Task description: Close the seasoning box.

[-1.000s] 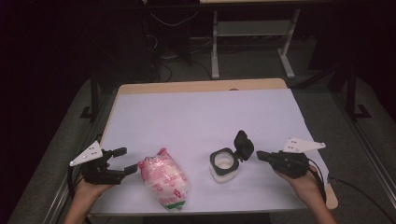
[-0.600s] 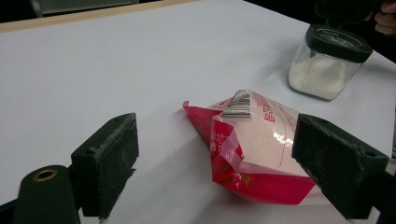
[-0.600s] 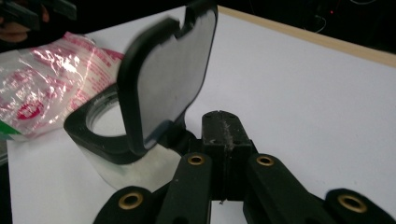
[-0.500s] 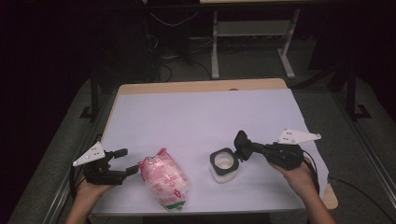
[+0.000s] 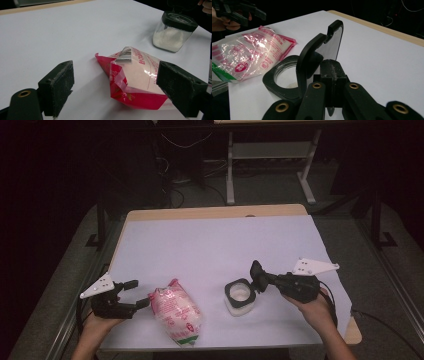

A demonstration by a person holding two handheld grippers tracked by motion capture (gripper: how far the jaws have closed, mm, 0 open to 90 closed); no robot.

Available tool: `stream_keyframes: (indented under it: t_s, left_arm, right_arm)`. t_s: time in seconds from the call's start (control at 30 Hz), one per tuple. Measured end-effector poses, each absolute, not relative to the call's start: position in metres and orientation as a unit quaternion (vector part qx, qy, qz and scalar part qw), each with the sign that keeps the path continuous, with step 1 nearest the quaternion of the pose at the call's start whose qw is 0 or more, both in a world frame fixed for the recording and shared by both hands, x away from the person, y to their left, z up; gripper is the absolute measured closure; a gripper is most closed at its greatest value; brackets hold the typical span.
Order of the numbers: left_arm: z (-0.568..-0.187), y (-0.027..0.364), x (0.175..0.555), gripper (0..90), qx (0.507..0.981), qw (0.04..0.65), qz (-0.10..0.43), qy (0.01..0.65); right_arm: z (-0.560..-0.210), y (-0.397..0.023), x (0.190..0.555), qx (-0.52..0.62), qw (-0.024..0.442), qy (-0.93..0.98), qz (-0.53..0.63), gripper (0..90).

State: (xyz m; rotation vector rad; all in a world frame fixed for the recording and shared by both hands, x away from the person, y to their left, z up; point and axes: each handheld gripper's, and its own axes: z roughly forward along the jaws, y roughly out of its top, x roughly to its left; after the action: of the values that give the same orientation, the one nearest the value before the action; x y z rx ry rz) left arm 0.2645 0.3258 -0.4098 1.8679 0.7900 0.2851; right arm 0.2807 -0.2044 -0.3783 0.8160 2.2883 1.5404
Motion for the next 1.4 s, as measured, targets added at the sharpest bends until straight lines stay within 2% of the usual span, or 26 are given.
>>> stream_keyframes:
  t_s: [0.43,0.77,0.87,1.13,1.4]
  left_arm:
    - [-0.410,0.324,0.264,14.3,0.781,0.520,0.117,0.326]
    - [-0.409,0.322,0.266,14.3,0.778,0.522,0.118,0.328]
    - [-0.409,0.321,0.266,14.3,0.778,0.522,0.117,0.328]
    - [-0.410,0.323,0.265,14.3,0.779,0.522,0.119,0.326]
    - [-0.413,0.326,0.265,14.3,0.776,0.523,0.122,0.330]
  right_arm:
    - [-0.386,-0.174,0.275,0.247,0.106,0.810,0.522,89.8]
    - [-0.390,-0.193,0.280,0.274,0.121,0.800,0.519,89.2]
    - [-0.392,-0.203,0.281,0.294,0.133,0.793,0.518,82.8]
    - [-0.403,-0.231,0.281,0.344,0.168,0.772,0.507,53.7]
    - [-0.427,-0.245,0.292,0.379,0.157,0.775,0.481,31.0]
